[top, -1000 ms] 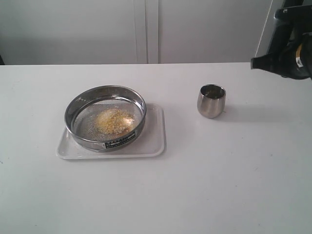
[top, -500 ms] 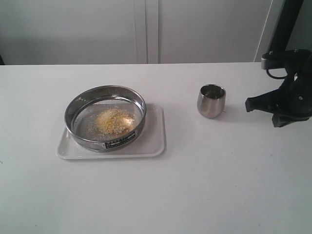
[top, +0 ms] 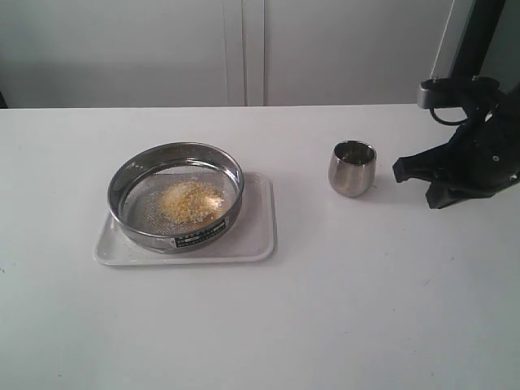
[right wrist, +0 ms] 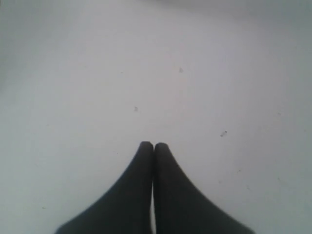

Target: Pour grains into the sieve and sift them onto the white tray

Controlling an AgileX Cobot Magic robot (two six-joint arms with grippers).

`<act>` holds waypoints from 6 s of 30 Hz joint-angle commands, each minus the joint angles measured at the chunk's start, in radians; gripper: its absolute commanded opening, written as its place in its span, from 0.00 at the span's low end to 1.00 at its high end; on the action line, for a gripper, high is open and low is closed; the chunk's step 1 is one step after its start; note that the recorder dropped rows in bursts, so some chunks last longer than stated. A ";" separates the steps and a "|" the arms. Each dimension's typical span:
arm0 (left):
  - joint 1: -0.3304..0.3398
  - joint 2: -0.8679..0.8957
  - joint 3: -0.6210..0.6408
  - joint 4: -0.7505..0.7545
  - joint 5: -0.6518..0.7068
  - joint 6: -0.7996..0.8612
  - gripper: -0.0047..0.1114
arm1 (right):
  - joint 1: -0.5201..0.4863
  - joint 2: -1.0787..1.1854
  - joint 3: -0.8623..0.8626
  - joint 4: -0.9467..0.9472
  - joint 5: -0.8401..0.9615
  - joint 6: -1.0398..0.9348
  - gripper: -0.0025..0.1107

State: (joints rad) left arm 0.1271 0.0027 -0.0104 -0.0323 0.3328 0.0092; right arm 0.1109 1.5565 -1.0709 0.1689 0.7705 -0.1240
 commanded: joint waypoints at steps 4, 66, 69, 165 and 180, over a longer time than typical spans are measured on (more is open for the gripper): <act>0.000 -0.003 0.010 -0.004 0.009 -0.009 0.04 | -0.002 -0.123 0.068 0.026 -0.108 -0.033 0.02; 0.000 -0.003 0.010 -0.004 0.009 -0.009 0.04 | -0.002 -0.676 0.296 0.023 -0.464 -0.048 0.02; 0.000 -0.003 0.010 -0.004 0.009 -0.009 0.04 | -0.002 -0.676 0.296 0.023 -0.464 -0.048 0.02; 0.000 -0.003 0.010 -0.015 -0.446 -0.009 0.04 | -0.002 -0.676 0.296 0.021 -0.464 -0.048 0.02; 0.000 -0.003 0.010 -0.018 -0.446 -0.009 0.04 | -0.002 -0.676 0.296 0.021 -0.464 -0.048 0.02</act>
State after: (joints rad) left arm 0.1271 0.0027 -0.0041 -0.0362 -0.0955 0.0092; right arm 0.1109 0.8869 -0.7807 0.1962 0.3081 -0.1671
